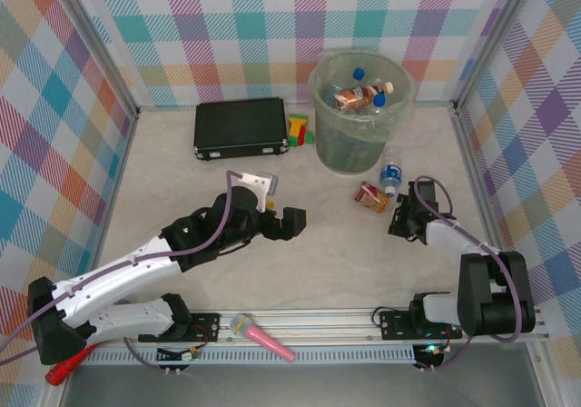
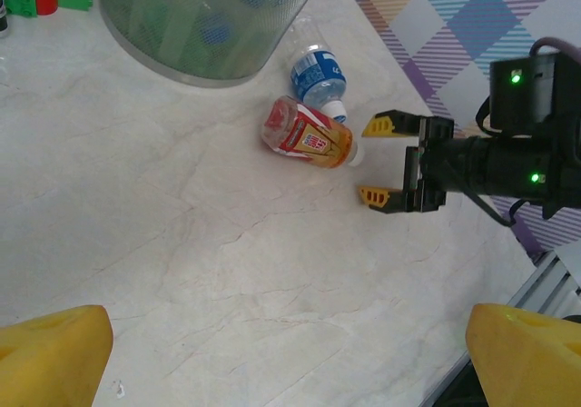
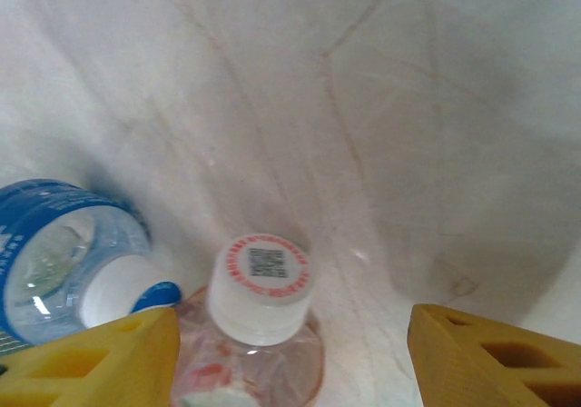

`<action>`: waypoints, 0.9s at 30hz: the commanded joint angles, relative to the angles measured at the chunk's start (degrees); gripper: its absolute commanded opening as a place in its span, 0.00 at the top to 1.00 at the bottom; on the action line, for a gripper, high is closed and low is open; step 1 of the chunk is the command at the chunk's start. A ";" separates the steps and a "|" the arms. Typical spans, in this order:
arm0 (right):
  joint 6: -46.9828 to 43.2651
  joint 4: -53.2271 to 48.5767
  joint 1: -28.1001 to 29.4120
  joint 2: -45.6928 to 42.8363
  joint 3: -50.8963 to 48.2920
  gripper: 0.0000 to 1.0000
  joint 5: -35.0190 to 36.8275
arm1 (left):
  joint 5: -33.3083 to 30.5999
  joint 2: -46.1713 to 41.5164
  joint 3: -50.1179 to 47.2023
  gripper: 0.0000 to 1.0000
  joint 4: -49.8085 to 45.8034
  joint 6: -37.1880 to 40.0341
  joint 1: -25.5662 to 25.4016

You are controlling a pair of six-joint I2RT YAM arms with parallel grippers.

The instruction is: Put the plastic bottles in the bin

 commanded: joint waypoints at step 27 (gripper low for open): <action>-8.08 -3.36 -3.82 9.28 8.22 0.63 -8.23 | -1.54 -0.57 1.95 0.00 -0.24 0.82 0.42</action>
